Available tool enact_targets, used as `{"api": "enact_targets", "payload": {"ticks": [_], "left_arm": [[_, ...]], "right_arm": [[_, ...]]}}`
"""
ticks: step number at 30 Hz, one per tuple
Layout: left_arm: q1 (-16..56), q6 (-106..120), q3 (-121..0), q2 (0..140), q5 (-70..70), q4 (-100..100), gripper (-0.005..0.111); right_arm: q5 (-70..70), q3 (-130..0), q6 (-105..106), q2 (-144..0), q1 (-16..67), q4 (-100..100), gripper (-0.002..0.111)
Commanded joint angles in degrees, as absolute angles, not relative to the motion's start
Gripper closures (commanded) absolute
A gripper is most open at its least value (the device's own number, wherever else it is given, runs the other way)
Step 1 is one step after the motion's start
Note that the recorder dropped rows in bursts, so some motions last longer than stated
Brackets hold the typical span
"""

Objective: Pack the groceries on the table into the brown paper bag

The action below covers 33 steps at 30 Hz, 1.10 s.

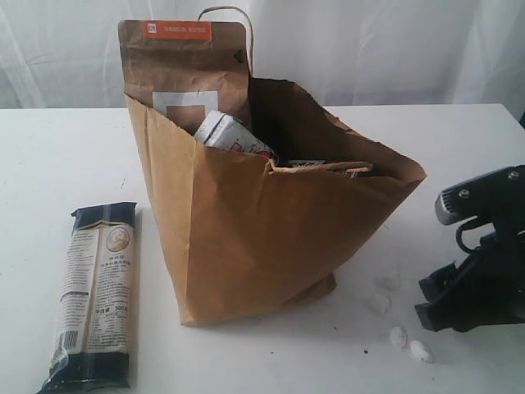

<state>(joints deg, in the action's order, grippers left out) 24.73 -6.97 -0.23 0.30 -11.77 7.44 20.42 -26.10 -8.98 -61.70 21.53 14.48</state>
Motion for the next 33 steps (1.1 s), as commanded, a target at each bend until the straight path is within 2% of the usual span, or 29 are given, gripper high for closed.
{"api": "enact_targets", "payload": {"ticks": [1,6,19,21,26,29,33], "left_arm": [[24.6,-7.5,0.0,0.0,-11.6,7.6,0.107],[24.6,-7.5,0.0,0.0,-11.6,7.6,0.107],[24.6,-7.5,0.0,0.0,-11.6,7.6,0.107],[24.6,-7.5,0.0,0.0,-11.6,7.6,0.107],[24.6,-7.5,0.0,0.0,-11.6,7.6,0.107],[24.6,-7.5,0.0,0.0,-11.6,7.6,0.107],[24.6,-7.5,0.0,0.0,-11.6,7.6,0.107]], "right_arm": [[13.9,-25.7,-12.3,-69.9,18.6,12.1,0.046],[3.8,-26.6,-16.1,-81.2,18.6,12.2,0.057],[-1.4,-32.7,-16.8,-96.5,18.6,12.7,0.059],[-1.4,-32.7,-16.8,-97.5,18.6,12.7,0.066],[-0.8,-32.7,-18.5,-97.9,18.2,12.7,0.094],[0.0,-32.7,-19.8,-96.7,17.7,12.7,0.105],[2.9,-32.6,-20.1,-93.1,17.7,12.7,0.108]]}}
